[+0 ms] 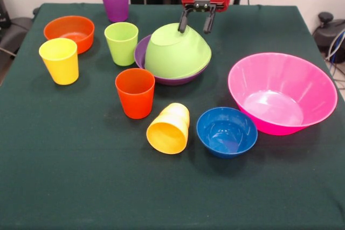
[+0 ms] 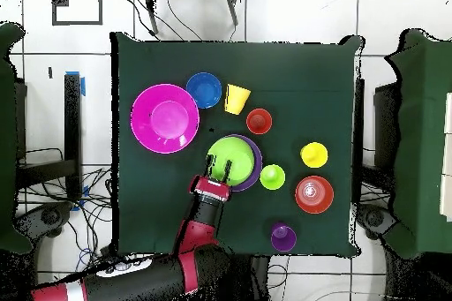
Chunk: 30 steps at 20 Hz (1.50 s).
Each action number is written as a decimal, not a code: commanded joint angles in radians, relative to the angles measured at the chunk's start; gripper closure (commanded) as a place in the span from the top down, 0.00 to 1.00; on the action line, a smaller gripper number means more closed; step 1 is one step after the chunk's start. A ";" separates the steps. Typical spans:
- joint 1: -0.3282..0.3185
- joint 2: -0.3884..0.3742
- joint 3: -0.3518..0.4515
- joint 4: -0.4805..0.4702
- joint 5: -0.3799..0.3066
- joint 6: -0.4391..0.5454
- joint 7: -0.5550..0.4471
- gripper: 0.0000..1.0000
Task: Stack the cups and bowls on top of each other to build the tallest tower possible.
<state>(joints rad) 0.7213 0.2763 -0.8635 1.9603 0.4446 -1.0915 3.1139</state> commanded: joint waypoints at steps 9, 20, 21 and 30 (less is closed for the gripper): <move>0.047 0.105 0.190 -0.092 0.138 -0.050 0.005 1.00; 0.036 0.105 0.202 -0.107 0.136 -0.050 0.001 1.00; 0.036 0.101 0.200 -0.105 0.129 -0.046 -0.001 1.00; 0.045 -0.023 0.158 -0.038 -0.002 0.073 -0.028 1.00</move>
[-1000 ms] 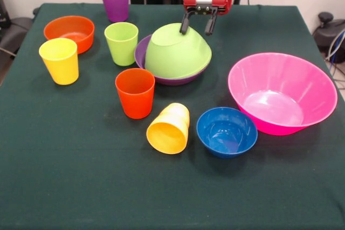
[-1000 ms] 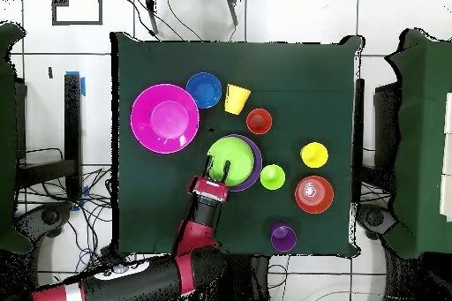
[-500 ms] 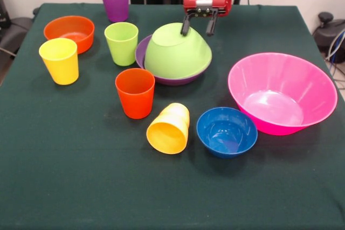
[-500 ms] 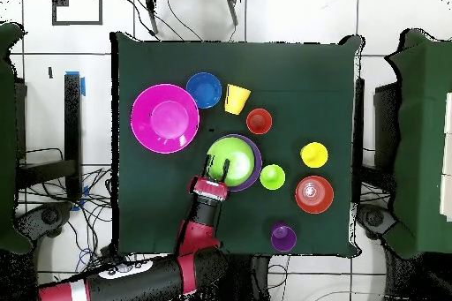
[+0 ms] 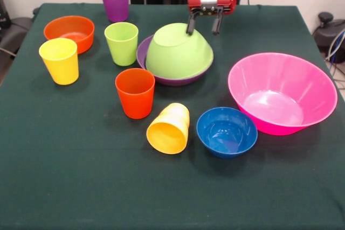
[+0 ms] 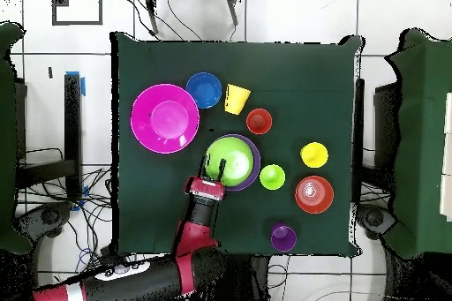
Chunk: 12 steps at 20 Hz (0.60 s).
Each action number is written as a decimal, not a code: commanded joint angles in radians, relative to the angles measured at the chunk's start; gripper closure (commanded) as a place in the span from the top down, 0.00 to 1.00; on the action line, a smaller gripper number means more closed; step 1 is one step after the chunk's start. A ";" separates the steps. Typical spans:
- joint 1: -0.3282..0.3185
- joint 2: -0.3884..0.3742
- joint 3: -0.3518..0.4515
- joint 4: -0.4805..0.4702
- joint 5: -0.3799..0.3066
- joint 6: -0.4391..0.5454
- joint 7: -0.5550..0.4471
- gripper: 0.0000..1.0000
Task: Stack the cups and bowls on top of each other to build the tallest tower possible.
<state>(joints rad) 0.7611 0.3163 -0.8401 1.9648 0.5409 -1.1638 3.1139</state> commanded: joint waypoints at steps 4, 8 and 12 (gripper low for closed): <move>-0.003 -0.077 0.130 -0.035 -0.116 0.147 -0.039 1.00; -0.009 -0.092 0.129 -0.027 -0.132 0.148 -0.048 1.00; -0.016 -0.100 0.128 -0.025 -0.141 0.148 -0.054 1.00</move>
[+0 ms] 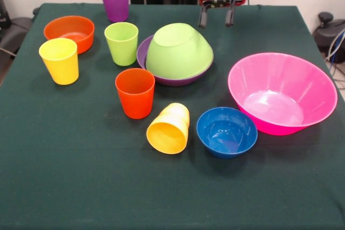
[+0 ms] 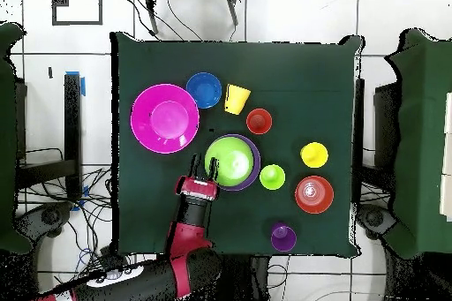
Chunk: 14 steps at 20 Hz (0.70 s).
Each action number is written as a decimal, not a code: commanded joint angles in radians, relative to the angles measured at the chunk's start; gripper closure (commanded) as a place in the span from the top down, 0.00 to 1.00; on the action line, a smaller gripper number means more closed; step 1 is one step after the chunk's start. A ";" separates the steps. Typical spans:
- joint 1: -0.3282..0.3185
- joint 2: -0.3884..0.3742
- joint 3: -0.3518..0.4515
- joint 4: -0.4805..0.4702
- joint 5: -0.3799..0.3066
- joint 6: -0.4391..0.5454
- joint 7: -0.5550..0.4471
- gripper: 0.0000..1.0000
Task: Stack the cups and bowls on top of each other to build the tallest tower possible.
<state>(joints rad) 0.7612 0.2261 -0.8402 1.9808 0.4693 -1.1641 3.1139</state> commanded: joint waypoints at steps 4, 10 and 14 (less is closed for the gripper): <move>-0.027 -0.005 0.139 -0.050 -0.076 0.127 -0.043 1.00; -0.019 0.039 0.214 -0.079 0.016 0.067 -0.001 1.00; -0.020 0.052 0.243 -0.094 0.030 0.019 0.031 1.00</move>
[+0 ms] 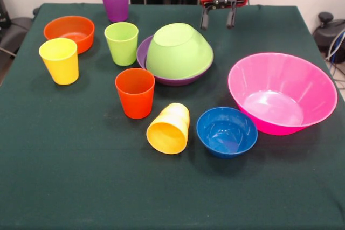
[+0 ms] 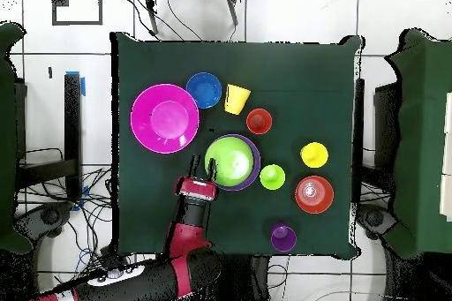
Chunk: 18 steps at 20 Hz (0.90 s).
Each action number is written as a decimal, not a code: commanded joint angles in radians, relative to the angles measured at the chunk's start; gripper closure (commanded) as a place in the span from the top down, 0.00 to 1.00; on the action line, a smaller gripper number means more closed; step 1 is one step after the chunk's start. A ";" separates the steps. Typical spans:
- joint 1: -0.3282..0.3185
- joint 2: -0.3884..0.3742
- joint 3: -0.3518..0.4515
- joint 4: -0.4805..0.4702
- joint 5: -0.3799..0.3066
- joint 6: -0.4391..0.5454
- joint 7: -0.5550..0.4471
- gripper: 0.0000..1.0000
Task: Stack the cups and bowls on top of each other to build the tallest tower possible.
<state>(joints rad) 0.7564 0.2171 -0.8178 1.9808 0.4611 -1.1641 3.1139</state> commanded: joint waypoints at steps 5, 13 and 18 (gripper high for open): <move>-0.006 0.054 0.240 -0.078 0.045 0.005 0.039 1.00; 0.011 0.055 0.257 -0.064 0.106 0.003 0.017 1.00; 0.012 0.044 0.249 -0.049 0.107 0.011 0.014 1.00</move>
<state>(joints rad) 0.7626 0.2188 -0.7313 1.9806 0.5341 -1.1703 3.1139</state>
